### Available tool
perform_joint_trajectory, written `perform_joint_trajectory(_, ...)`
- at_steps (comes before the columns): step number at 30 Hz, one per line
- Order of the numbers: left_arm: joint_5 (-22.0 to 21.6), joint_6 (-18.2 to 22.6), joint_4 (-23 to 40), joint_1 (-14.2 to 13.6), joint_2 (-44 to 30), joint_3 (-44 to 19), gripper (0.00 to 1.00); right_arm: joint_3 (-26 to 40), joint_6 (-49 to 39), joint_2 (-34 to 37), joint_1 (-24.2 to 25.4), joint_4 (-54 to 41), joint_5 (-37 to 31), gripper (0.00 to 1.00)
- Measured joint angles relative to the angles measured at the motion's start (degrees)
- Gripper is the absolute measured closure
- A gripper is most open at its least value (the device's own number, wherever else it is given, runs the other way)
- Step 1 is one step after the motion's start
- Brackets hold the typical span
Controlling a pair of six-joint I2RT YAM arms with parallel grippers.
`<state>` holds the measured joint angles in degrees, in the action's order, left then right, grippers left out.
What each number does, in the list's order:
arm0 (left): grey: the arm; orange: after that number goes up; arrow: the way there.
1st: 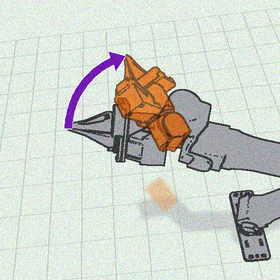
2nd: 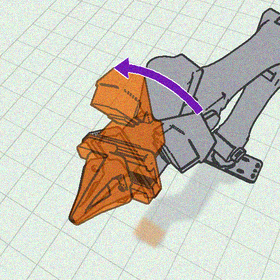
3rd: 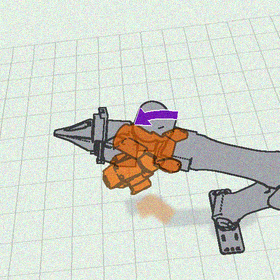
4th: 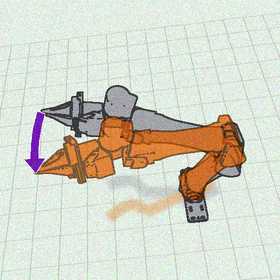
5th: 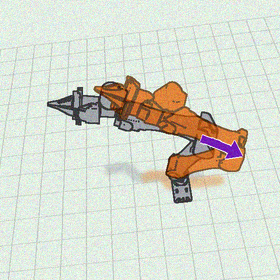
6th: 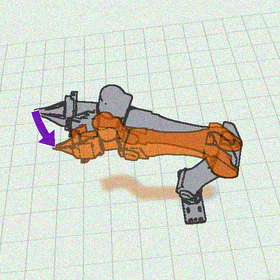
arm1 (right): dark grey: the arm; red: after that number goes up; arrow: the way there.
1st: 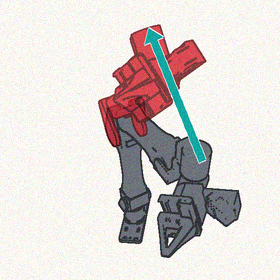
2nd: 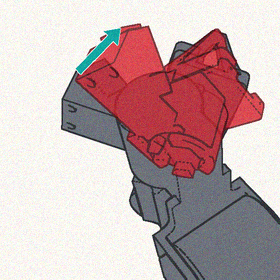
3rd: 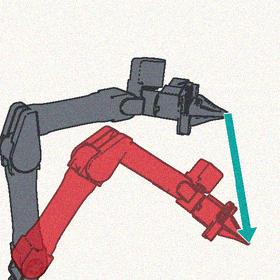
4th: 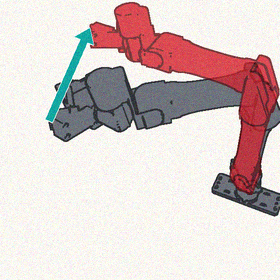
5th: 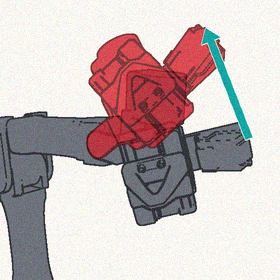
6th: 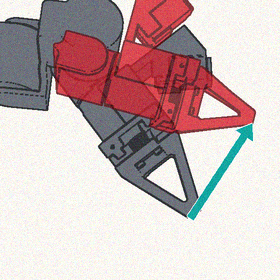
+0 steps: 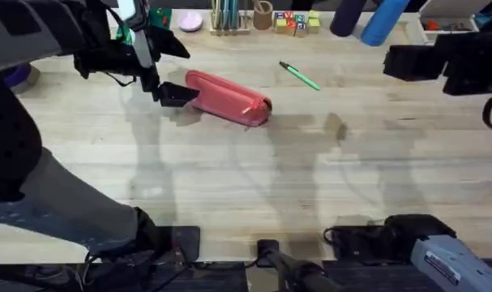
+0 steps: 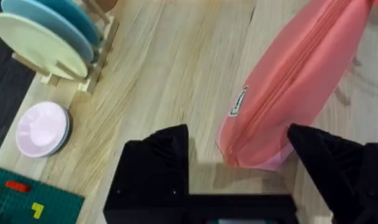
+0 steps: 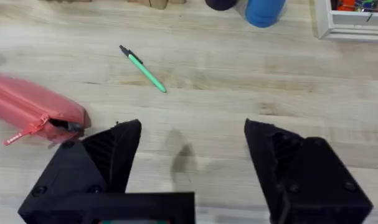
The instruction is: Unzip the bag, pick up the pens from the table one at a time and place them inside, then zip the bag closed.
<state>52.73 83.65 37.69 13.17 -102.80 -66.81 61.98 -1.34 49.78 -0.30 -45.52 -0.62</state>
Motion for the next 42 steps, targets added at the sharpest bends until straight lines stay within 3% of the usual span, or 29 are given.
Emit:
perform_joint_trajectory(22,-0.48,0.00,-0.04,-0.17,0.00,0.00,0.010,0.00,0.00,0.00,0.00,0.00,0.00,0.005)
perform_joint_trajectory(31,-0.51,0.23,-0.24,-0.17,0.00,0.00,0.343,0.00,0.00,0.00,0.00,0.00,0.00,0.006)
perform_joint_trajectory(38,-0.46,0.29,-0.20,-0.17,0.00,0.00,0.448,0.00,0.00,0.00,0.00,0.00,0.00,0.006)
perform_joint_trajectory(42,-0.48,0.38,-0.24,-0.46,0.00,0.00,0.393,0.00,0.00,0.00,0.00,0.00,0.00,0.005)
